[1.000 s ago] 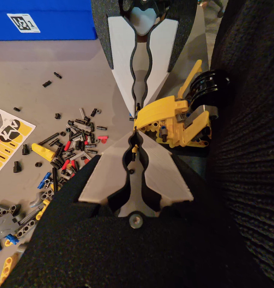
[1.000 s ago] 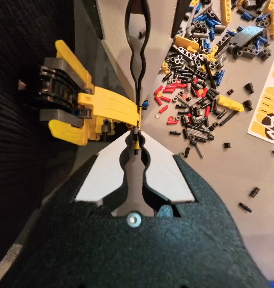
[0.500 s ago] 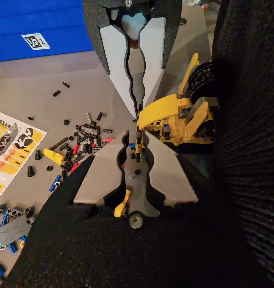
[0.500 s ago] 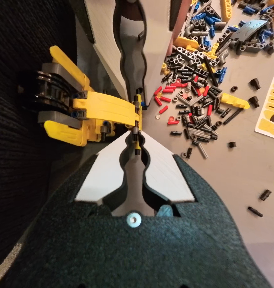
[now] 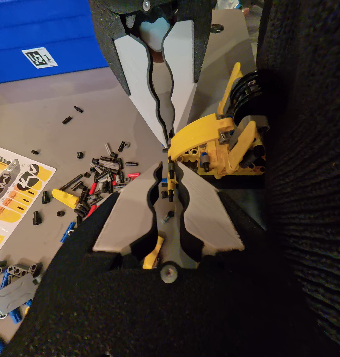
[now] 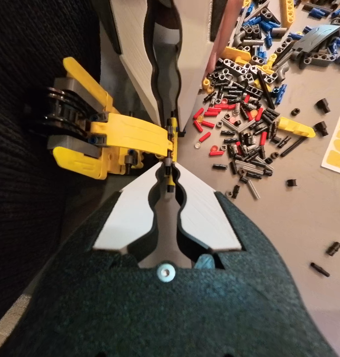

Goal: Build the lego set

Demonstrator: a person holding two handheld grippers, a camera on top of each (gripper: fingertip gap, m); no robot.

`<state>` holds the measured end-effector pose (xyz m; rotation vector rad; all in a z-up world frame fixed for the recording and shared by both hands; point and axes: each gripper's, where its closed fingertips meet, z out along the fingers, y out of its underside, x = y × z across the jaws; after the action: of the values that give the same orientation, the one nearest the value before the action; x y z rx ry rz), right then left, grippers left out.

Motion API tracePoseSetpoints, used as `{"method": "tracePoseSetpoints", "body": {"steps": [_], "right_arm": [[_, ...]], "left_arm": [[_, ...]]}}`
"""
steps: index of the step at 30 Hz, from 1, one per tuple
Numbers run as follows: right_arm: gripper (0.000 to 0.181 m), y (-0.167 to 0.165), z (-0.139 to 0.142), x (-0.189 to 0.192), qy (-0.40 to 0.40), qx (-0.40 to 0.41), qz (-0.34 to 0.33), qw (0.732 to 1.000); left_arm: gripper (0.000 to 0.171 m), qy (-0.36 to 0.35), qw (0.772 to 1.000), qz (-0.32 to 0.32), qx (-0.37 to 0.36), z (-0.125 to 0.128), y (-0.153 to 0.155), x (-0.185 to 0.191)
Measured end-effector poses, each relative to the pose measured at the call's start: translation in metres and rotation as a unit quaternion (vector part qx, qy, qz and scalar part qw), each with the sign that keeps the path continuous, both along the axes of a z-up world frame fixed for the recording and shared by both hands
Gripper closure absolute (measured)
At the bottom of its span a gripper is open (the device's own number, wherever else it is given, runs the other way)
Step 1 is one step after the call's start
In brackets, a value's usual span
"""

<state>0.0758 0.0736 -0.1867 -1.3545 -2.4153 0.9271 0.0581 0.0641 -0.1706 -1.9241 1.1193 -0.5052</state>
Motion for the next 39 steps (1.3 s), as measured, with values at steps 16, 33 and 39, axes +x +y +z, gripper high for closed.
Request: {"method": "tracePoseSetpoints", "body": {"steps": [16, 33, 39], "right_arm": [[0.158, 0.009, -0.001, 0.0, 0.025, -0.004, -0.03, 0.999], [0.174, 0.005, 0.009, -0.004, 0.07, 0.028, 0.002, 0.997], [0.175, 0.006, 0.009, -0.002, 0.046, 0.027, -0.008, 0.999]], "left_arm": [[0.167, -0.018, 0.999, -0.027, -0.013, -0.001, 0.0, 0.002], [0.167, -0.035, 0.998, -0.029, -0.038, -0.001, 0.003, 0.0], [0.167, -0.037, 0.998, -0.026, -0.033, -0.001, 0.004, 0.001]]}}
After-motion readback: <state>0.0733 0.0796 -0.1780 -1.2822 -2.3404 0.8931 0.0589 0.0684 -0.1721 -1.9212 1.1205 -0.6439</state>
